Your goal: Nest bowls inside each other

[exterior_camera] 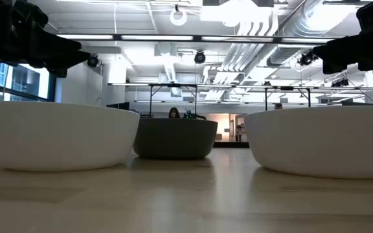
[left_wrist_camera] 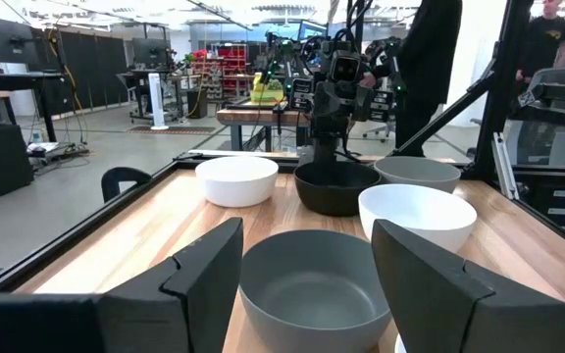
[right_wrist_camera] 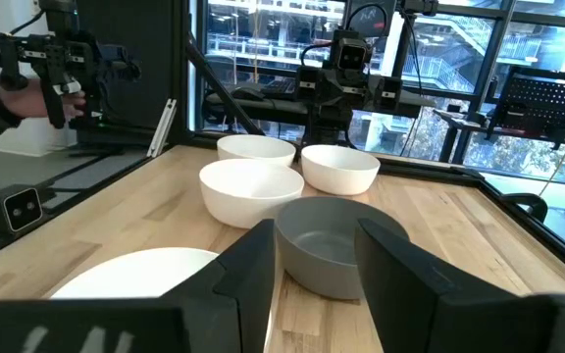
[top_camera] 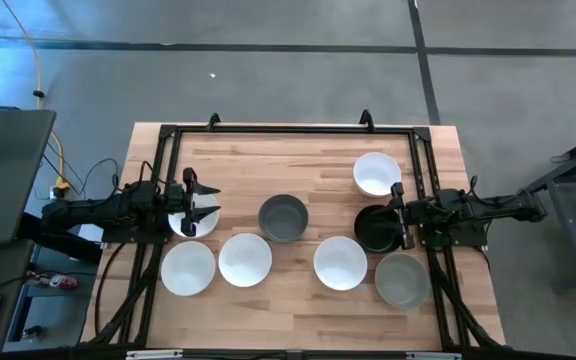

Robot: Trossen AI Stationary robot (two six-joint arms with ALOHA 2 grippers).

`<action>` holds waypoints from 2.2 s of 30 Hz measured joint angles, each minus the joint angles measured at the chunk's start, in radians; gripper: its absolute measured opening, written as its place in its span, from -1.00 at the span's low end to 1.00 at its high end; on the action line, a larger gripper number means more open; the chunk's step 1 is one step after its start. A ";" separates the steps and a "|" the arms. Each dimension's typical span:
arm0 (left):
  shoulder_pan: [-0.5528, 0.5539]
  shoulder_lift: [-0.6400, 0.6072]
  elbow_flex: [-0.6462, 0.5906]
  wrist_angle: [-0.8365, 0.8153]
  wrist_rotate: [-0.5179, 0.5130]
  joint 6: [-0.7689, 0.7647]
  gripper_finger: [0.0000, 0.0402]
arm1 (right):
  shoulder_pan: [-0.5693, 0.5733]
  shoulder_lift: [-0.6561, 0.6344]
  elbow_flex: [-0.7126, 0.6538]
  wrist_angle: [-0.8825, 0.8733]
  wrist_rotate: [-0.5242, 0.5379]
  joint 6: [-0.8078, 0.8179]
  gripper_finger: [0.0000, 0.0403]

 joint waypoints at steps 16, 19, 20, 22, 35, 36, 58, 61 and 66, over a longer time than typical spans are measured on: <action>0.000 0.000 0.000 0.007 0.000 0.000 0.07 | 0.000 0.000 0.000 0.000 0.000 0.000 -0.33; 0.000 0.000 0.000 0.007 0.000 -0.010 0.07 | 0.000 0.000 0.000 0.003 0.000 0.008 -0.33; 0.000 0.000 0.000 0.007 0.000 -0.022 0.07 | 0.000 0.000 0.000 0.008 0.000 0.040 -0.33; 0.000 0.000 0.000 0.006 0.000 -0.045 0.07 | 0.000 0.000 0.000 0.031 0.000 0.165 -0.33; 0.000 0.000 0.000 0.006 0.000 -0.104 0.07 | 0.000 -0.001 0.000 0.037 0.000 0.334 -0.33; 0.000 0.000 0.000 0.006 0.000 -0.104 0.07 | 0.000 -0.001 0.000 0.037 0.000 0.335 -0.33; 0.000 0.000 0.000 0.007 0.000 -0.232 0.07 | 0.000 0.002 0.000 0.001 0.000 0.360 -0.33; 0.000 0.000 0.000 0.007 0.000 -0.246 0.07 | 0.000 0.002 0.000 0.000 0.000 0.360 -0.33; 0.000 0.000 0.000 0.007 -0.040 -0.201 0.07 | 0.000 0.003 0.000 0.000 -0.001 0.360 -0.33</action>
